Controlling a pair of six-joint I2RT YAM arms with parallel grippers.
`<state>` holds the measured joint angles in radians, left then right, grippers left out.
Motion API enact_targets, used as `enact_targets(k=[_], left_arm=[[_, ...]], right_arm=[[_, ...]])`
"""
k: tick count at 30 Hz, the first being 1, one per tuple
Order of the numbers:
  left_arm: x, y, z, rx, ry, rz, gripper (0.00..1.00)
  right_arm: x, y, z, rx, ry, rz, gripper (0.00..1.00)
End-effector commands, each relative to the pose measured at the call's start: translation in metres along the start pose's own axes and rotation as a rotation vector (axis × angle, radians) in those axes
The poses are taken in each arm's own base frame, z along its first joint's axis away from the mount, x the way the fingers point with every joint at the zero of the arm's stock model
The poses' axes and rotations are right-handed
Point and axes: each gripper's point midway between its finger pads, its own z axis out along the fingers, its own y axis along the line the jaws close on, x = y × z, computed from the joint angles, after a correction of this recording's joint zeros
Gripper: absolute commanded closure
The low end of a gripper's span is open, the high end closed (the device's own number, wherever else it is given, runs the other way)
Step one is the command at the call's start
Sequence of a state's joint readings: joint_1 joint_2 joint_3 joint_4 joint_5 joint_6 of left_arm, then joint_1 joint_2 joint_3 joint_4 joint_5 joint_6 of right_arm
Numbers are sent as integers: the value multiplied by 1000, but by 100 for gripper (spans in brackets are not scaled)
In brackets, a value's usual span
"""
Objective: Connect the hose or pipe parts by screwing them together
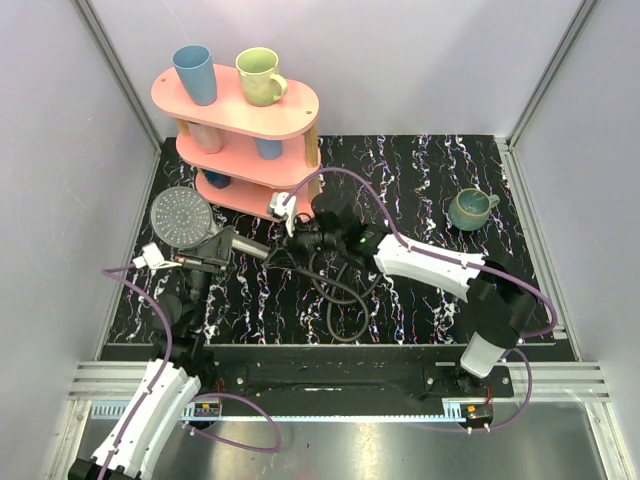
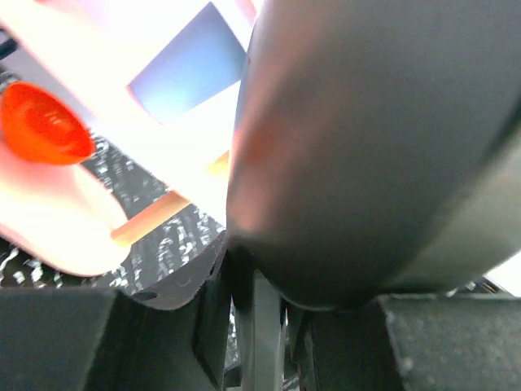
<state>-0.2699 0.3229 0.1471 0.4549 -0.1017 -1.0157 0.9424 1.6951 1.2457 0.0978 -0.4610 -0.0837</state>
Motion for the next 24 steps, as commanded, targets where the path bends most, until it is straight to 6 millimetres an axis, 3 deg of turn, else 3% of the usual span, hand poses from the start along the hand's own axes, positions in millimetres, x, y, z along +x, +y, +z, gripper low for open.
enact_targets(k=[1, 6, 8, 9, 10, 11, 12, 13, 15, 16, 18, 19, 21, 22, 23, 24], left_arm=[[10, -53, -18, 333, 40, 90, 100], [20, -41, -15, 303, 70, 40, 100], [18, -42, -11, 291, 68, 43, 100], [24, -30, -7, 227, 100, 43, 100], [16, -32, 1, 184, 79, 38, 100], [16, -25, 6, 120, 87, 27, 100], [27, 0, 6, -10, 146, 16, 100], [14, 1, 14, -71, 97, -7, 100], [18, 17, 13, -173, 123, 8, 100], [12, 11, 17, -185, 119, 9, 100], [16, 27, 14, -296, 151, 15, 100], [5, 17, 18, -307, 126, 3, 100], [8, 27, 14, -402, 155, 6, 100], [0, 17, 18, -404, 144, 1, 100], [-2, 17, 18, -429, 148, -1, 100], [0, 24, 14, -477, 162, -2, 100]], right_arm=[[-121, 15, -39, -249, -314, 93, 100], [-106, 12, -40, -360, -309, 171, 98], [-103, 3, -37, -340, -297, 202, 79], [-103, -6, -36, -295, -306, 212, 70], [-102, -9, -38, -260, -304, 199, 56], [-101, -15, -39, -214, -310, 187, 25], [-94, -28, -39, -114, -316, 200, 22], [-103, -26, -51, -75, -345, 160, 21], [-98, -43, -60, 69, -364, 165, 18], [-102, -40, -68, 105, -364, 133, 18], [-100, -46, -74, 204, -349, 100, 18], [-94, -38, -73, 229, -306, 37, 18], [-85, -41, -74, 336, -239, -24, 18], [-86, -40, -77, 372, -221, -97, 18], [-84, -25, -70, 369, -199, -134, 18], [-80, -29, -73, 432, -170, -176, 18]])
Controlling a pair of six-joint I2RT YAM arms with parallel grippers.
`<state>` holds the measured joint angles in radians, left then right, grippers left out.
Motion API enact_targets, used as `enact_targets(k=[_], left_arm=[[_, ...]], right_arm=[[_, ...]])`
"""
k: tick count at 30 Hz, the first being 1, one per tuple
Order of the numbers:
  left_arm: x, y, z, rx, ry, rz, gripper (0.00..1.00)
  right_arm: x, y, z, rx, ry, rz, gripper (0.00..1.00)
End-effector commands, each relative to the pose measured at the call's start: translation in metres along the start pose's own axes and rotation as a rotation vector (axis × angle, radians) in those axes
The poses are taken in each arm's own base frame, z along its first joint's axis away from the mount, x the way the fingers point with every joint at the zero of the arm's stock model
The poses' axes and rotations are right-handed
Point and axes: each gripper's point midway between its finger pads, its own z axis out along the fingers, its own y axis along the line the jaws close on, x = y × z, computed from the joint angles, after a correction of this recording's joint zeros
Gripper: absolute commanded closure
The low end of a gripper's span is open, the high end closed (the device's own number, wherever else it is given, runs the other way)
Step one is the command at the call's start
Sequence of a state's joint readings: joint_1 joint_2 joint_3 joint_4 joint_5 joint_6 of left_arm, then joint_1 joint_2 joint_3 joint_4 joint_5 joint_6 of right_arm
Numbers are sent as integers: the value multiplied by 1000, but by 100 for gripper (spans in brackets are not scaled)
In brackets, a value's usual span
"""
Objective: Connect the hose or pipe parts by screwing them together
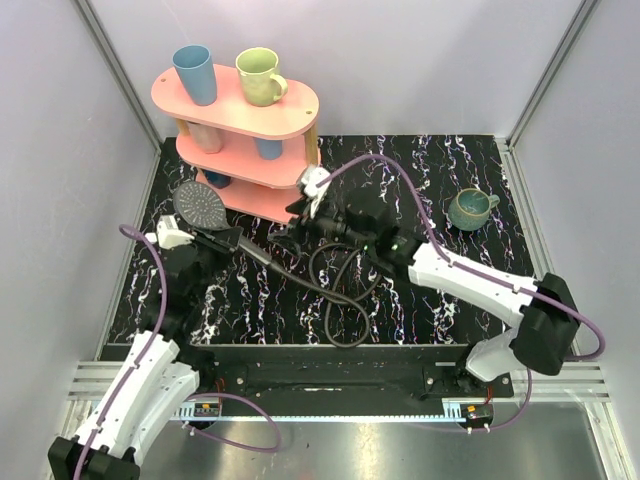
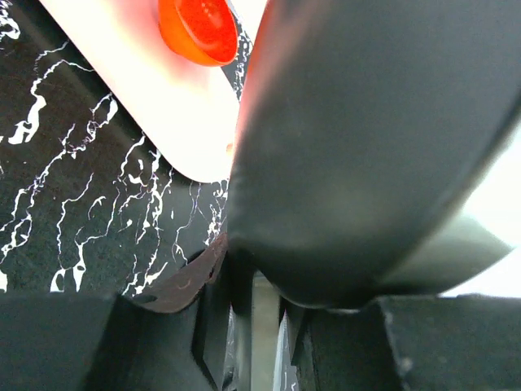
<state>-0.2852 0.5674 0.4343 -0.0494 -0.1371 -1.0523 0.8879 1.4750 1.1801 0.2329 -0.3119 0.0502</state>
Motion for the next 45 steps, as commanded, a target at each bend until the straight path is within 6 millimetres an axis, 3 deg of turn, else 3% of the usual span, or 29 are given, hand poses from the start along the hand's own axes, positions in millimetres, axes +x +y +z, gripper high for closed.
enact_targets(k=[1, 2, 3, 4, 5, 9, 10, 17, 20, 23, 24, 25, 30, 32, 33, 35, 36, 38, 40, 41, 42, 43, 44, 45], left_arm=[[-32, -27, -11, -64, -52, -46, 100], [-33, -30, -12, -66, -51, -49, 100], [-32, -27, -12, -93, -37, -55, 100], [-37, -37, -15, -83, -42, -67, 100], [-38, -38, -16, -94, -39, -77, 100], [-35, -30, -20, -189, -8, -120, 100], [-35, -31, -18, -200, 0, -125, 100], [-31, -32, -17, -256, 47, -127, 100], [-30, -30, -16, -263, 48, -126, 100], [-27, -26, -15, -270, 53, -123, 100], [-27, -25, -14, -268, 52, -111, 100], [-27, -25, -15, -267, 51, -109, 100], [-27, -29, -16, -179, 33, -69, 100], [-30, -46, -14, -53, 8, -66, 100], [-15, -35, -12, -31, 46, -57, 100], [-17, -64, -20, 166, 24, -88, 100], [-3, -46, -17, 166, 45, -97, 100], [-8, -67, -25, 316, 10, -85, 100], [-1, -59, -25, 346, 10, -53, 100], [3, -58, -27, 377, 9, -39, 100], [3, -58, -28, 406, -4, -28, 100], [2, -60, -32, 442, -22, -21, 100], [-4, -71, -40, 518, -58, -27, 100], [1, -63, -39, 522, -60, -27, 100]], right_arm=[[9, -7, -7, 227, 91, -276, 18], [12, 5, -5, 218, 95, -303, 18], [15, 4, -6, 254, 99, -349, 18], [21, 8, -4, 259, 111, -374, 18], [25, 19, 0, 252, 118, -400, 18], [42, 23, 12, 305, 195, -496, 19], [53, 24, 18, 306, 223, -514, 20], [80, 37, 35, 332, 289, -597, 28], [88, 38, 41, 358, 309, -632, 35], [95, 40, 45, 371, 318, -641, 64], [96, 42, 46, 361, 311, -630, 78], [96, 44, 47, 350, 307, -622, 83], [91, 50, 53, 332, 280, -580, 100], [85, 56, 58, 284, 257, -562, 100], [81, 52, 59, 272, 250, -533, 100], [72, 58, 63, 200, 222, -466, 100], [63, 48, 61, 195, 207, -436, 100], [55, 57, 62, 67, 175, -343, 100], [43, 46, 56, -27, 142, -271, 100], [42, 63, 53, -170, 113, -214, 100], [41, 63, 51, -221, 103, -189, 100], [39, 46, 47, -233, 97, -168, 100], [36, 59, 42, -345, 94, -141, 100], [40, 55, 42, -380, 103, -120, 100]])
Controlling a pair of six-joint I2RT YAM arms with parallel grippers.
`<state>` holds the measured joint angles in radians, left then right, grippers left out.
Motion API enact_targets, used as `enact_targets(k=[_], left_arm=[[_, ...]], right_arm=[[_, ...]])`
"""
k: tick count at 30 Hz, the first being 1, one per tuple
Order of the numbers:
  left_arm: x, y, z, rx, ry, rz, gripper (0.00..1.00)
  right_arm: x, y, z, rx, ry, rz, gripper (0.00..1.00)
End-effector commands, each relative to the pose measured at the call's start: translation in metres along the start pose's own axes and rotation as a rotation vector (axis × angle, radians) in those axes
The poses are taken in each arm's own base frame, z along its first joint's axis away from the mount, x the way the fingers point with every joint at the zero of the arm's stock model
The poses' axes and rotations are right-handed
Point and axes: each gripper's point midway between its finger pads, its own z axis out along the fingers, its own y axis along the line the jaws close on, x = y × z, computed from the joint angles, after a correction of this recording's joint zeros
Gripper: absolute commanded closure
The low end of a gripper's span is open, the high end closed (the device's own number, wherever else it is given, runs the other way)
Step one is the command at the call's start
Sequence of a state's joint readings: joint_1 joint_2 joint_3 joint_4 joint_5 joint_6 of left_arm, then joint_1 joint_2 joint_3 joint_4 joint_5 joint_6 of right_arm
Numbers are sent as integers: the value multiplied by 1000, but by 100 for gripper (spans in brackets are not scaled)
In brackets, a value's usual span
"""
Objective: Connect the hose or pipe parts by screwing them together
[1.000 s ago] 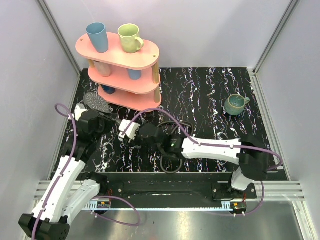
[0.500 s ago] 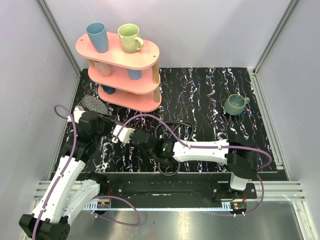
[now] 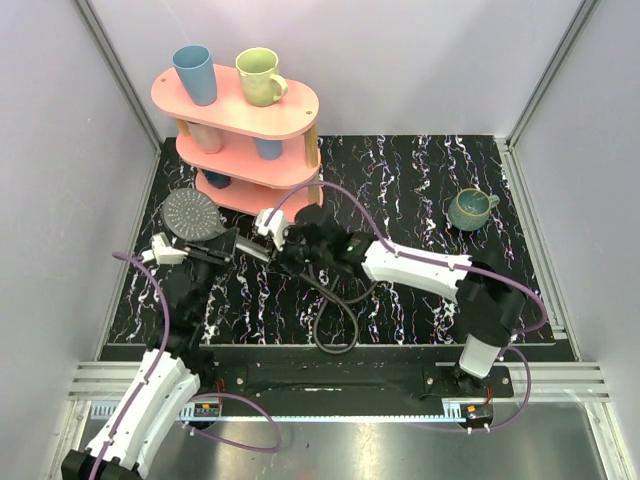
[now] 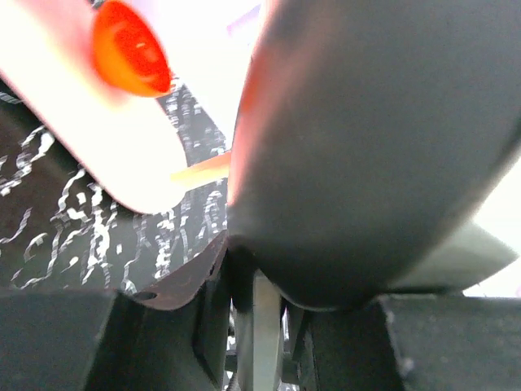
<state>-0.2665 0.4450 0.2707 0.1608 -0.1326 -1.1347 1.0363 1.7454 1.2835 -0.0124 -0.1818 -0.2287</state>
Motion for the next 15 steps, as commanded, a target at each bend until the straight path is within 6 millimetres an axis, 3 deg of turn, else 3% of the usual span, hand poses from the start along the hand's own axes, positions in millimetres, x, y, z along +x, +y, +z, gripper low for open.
enact_targets(k=[1, 2, 6, 9, 13, 14, 15], left_arm=[[11, -64, -25, 398, 42, 64, 100], [11, -64, -26, 420, 31, 80, 100], [14, -61, -24, 429, 34, 103, 100], [12, -59, -20, 397, 31, 109, 100], [7, -48, -8, 263, 37, 128, 100], [3, -55, -7, 259, 33, 132, 100], [-2, -54, -5, 234, 16, 135, 100]], right_arm=[[-97, 10, -44, -359, -343, 31, 100], [-106, 21, -55, -475, -363, 43, 100], [-107, 19, -60, -621, -349, 117, 96], [-102, 16, -56, -618, -330, 136, 81], [-97, -3, -49, -466, -331, 159, 49], [-90, -8, -46, -414, -331, 160, 38], [-94, -8, -54, -396, -352, 140, 34]])
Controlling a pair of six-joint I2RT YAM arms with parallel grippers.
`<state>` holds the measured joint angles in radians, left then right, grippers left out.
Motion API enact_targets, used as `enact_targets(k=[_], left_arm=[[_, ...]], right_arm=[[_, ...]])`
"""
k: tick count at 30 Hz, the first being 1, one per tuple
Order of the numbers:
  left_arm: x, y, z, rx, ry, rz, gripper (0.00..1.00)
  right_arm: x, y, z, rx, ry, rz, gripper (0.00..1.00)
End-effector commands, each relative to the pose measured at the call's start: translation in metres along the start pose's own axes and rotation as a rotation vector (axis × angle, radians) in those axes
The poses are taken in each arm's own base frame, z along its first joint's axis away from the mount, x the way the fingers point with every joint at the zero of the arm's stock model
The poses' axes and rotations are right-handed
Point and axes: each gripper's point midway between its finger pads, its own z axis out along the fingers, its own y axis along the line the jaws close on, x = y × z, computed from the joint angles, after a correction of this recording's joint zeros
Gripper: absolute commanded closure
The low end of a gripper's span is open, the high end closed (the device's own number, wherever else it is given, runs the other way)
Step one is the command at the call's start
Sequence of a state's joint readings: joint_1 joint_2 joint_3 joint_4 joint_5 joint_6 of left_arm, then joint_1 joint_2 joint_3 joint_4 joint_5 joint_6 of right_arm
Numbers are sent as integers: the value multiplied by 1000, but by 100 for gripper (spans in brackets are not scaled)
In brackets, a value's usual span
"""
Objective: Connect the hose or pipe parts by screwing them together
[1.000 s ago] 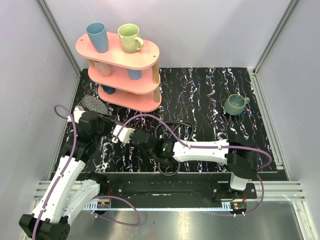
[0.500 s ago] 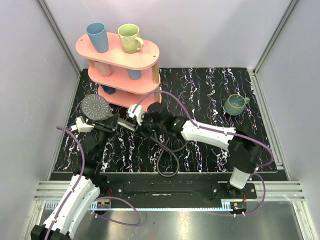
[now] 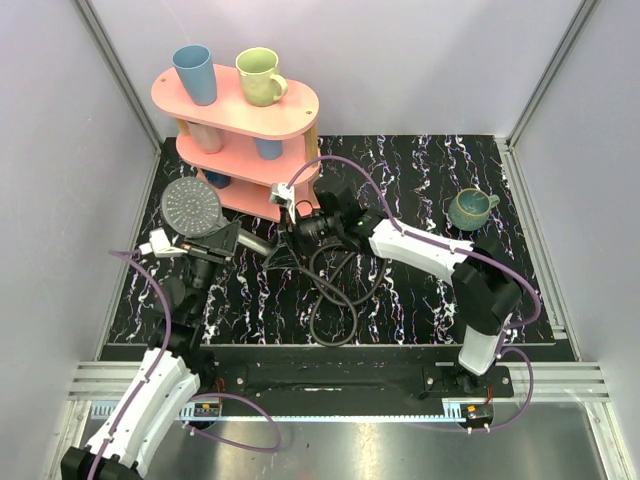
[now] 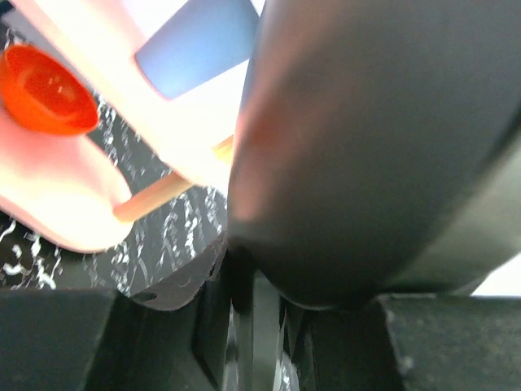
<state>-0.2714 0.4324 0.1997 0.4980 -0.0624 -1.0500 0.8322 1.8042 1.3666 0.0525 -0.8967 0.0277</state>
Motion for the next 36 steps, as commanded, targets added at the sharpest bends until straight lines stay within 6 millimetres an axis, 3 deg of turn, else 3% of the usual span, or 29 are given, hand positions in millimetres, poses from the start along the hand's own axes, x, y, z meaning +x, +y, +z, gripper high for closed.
enact_targets(k=[1, 6, 9, 10, 17, 23, 29, 32, 35, 36], left_arm=[[11, 3, 6, -82, 99, 74, 100], [-2, 0, 16, -148, 64, 57, 100], [-7, -2, 22, -181, 61, 53, 100], [-7, 0, 23, -200, 68, 59, 100], [-17, -5, 37, -288, 65, 57, 100], [-16, -2, 37, -325, 61, 4, 100], [-18, 3, 33, -354, 53, 0, 100], [-18, 7, 30, -365, 48, 0, 100], [-17, 9, 29, -373, 49, -2, 100], [-17, 9, 29, -373, 49, -3, 100]], right_arm=[[-63, 7, -21, 100, -189, -208, 32], [-63, 1, -44, 263, -215, -274, 15], [-57, -11, -54, 426, -183, -327, 15], [-51, -23, -60, 526, -168, -334, 14], [-36, -10, -53, 741, -84, -510, 17], [-28, -13, -40, 795, -28, -529, 29], [-7, -23, -16, 830, 81, -560, 32], [-9, -21, -10, 831, 78, -560, 37], [-12, -23, -8, 847, 62, -556, 48], [-13, -23, -8, 851, 56, -557, 66]])
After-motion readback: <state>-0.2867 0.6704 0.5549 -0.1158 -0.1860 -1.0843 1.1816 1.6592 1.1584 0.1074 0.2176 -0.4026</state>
